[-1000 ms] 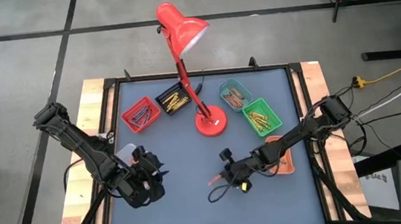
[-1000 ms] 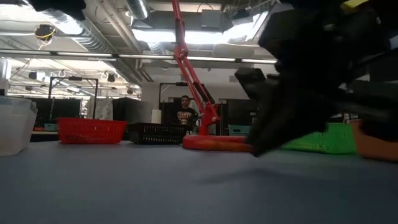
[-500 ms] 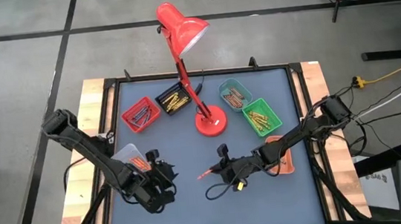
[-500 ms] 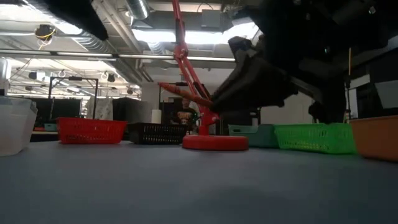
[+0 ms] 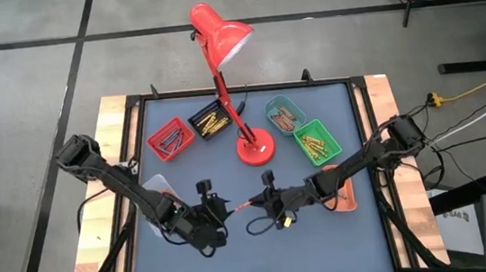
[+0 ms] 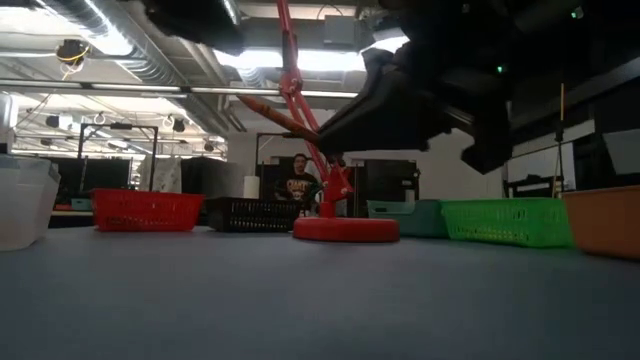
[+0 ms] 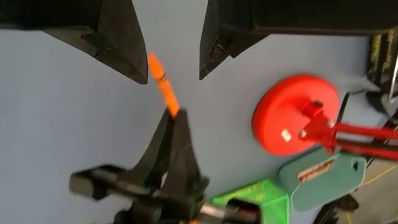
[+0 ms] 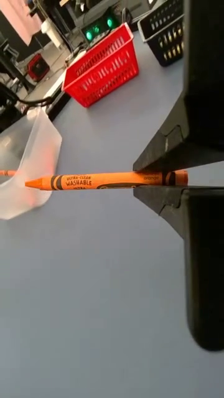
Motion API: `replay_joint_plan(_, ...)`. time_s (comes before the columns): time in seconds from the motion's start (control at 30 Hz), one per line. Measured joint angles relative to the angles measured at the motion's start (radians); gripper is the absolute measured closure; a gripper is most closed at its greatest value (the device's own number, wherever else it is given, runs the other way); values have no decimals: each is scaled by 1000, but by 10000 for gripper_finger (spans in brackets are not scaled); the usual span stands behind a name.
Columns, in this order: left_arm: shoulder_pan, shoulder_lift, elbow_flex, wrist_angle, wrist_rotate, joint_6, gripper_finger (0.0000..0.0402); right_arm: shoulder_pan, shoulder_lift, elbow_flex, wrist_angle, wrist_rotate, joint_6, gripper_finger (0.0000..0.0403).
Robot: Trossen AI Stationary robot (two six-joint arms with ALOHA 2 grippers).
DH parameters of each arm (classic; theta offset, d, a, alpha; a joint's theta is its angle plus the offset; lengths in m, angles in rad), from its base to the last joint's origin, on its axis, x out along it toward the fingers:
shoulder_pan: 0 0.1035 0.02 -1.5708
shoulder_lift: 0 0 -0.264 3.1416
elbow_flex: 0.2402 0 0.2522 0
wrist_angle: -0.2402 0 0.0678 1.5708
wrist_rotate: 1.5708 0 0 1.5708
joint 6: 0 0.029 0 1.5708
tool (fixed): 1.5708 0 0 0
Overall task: Sort crayons
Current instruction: Put the orange crayon into the bottom left transparent bin
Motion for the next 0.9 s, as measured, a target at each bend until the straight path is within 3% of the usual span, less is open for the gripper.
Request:
replay_joint_plan(0.2, 57, 0, 0, 77, 47, 98, 274, -25, 0, 0, 17, -1, 0, 377)
replay_joint_plan(0.53, 154, 0, 0, 78, 219, 99, 274, -30, 0, 1, 120, -2, 0, 377)
replay_joint_plan(0.9, 204, 0, 0, 75, 321, 97, 274, -30, -1, 1, 188, -2, 0, 377)
